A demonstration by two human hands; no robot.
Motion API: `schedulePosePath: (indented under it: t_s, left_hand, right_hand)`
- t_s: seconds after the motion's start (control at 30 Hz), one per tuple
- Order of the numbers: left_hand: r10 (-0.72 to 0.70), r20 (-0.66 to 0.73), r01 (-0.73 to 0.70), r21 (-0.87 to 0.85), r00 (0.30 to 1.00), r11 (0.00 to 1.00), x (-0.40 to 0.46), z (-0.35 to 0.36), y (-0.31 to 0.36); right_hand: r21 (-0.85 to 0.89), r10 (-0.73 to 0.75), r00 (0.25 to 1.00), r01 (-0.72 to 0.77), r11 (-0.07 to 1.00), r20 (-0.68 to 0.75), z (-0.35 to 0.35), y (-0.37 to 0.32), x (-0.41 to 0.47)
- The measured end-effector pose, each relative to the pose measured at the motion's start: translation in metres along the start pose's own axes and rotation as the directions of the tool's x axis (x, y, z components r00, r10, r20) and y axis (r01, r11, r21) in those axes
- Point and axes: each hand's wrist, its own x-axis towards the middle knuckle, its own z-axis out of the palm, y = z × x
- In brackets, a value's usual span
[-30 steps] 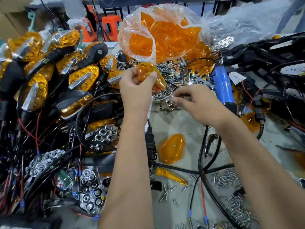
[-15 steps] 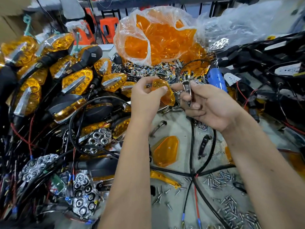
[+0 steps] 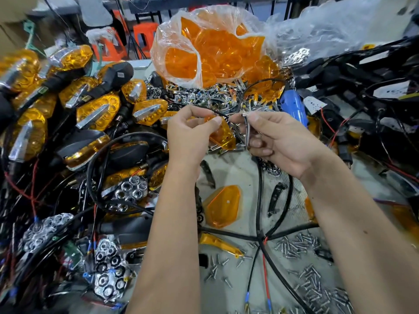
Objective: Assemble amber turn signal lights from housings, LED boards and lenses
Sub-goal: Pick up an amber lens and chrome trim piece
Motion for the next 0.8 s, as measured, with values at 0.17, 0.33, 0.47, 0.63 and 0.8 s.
schedulePosePath:
  t_s: [0.17,0.33,0.47,0.63,0.8]
  left_hand:
    - [-0.120,0.067,0.127,-0.112,0.991,0.986,0.0005,-0.0017,0.0004]
    - [-0.207,0.106,0.228,-0.271,0.973,0.935,0.0008,0.0006,0.0018]
    - [-0.225,0.120,0.253,-0.335,0.967,0.908,0.0009,0.0005,0.0028]
    - [-0.180,0.077,0.193,-0.249,0.981,0.949,-0.0003,0.0013,0.0015]
    - [-0.160,0.081,0.174,-0.218,0.984,0.960,-0.0020,0.0023,0.0005]
  right_hand:
    - [0.009,-0.060,0.996,0.061,0.998,-0.071,0.0036,-0.0012,0.0003]
    - [0.086,-0.113,0.975,0.131,0.988,-0.192,0.0059,-0.0046,-0.0011]
    - [0.061,-0.125,0.946,0.149,0.987,-0.300,0.0064,-0.0042,-0.0015]
    - [-0.050,-0.256,0.930,0.252,0.966,-0.264,0.0074,-0.0023,0.0013]
    - [-0.195,-0.322,0.909,0.276,0.941,-0.265,0.0095,0.0039,0.0060]
